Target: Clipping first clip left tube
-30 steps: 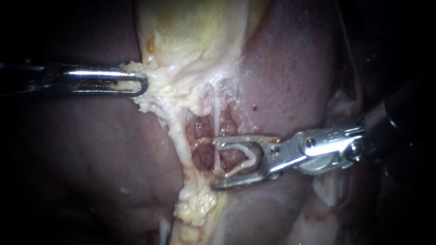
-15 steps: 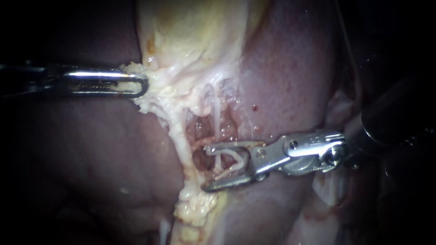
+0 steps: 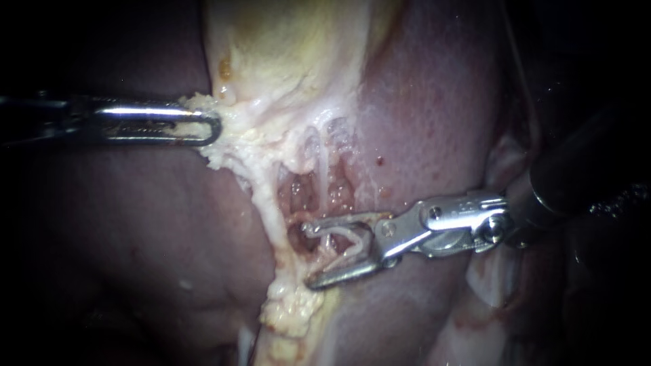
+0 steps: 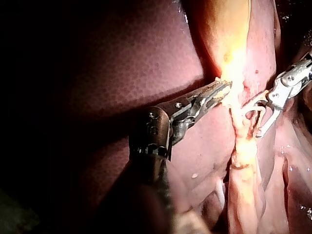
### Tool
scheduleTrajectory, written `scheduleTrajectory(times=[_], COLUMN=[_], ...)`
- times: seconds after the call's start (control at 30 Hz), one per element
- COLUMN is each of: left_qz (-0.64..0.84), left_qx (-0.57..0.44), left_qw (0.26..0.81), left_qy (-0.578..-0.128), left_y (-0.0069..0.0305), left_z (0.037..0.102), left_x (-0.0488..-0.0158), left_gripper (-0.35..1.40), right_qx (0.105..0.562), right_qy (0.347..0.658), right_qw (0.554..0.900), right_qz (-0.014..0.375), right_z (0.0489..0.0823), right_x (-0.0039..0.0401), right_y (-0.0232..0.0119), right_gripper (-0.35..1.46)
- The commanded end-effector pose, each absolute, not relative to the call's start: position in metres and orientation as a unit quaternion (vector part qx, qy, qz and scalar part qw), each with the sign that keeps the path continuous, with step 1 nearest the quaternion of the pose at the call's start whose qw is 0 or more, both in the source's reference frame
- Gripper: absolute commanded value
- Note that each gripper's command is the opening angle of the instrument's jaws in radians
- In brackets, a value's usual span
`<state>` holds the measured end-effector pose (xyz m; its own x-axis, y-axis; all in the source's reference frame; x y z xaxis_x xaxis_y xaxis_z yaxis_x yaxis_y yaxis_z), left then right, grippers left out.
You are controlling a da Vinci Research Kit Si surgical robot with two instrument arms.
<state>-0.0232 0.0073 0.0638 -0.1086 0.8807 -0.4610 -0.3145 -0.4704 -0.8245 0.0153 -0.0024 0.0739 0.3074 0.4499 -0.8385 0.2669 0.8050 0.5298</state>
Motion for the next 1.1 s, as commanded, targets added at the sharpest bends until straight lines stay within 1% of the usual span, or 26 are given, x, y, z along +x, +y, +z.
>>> scheduleTrajectory(times=[0.03,0.2,0.47,0.63,0.87,1.1], left_qz=[0.690,0.690,0.691,0.691,0.691,0.691], left_qx=[-0.508,-0.508,-0.508,-0.508,-0.508,-0.508], left_qw=[0.433,0.433,0.433,0.433,0.433,0.433], left_qy=[-0.278,-0.278,-0.278,-0.278,-0.278,-0.278], left_y=[0.0073,0.0073,0.0073,0.0073,0.0073,0.0073], left_z=[0.0638,0.0638,0.0638,0.0638,0.0638,0.0638], left_x=[-0.0233,-0.0233,-0.0233,-0.0234,-0.0234,-0.0234], left_gripper=[-0.35,-0.35,-0.35,-0.35,-0.35,-0.35], right_qx=[0.308,0.314,0.317,0.318,0.328,0.346], right_qy=[0.587,0.599,0.602,0.613,0.625,0.628], right_qw=[0.746,0.735,0.732,0.722,0.706,0.695], right_qz=[0.059,0.052,0.043,0.042,0.054,0.045], right_z=[0.0739,0.0737,0.0739,0.0737,0.0722,0.0698], right_x=[0.0157,0.0174,0.0200,0.0212,0.0221,0.0223], right_y=[-0.0024,-0.0027,-0.0040,-0.0049,-0.0057,-0.0067], right_gripper=[0.47,0.46,0.45,0.45,0.45,0.44])
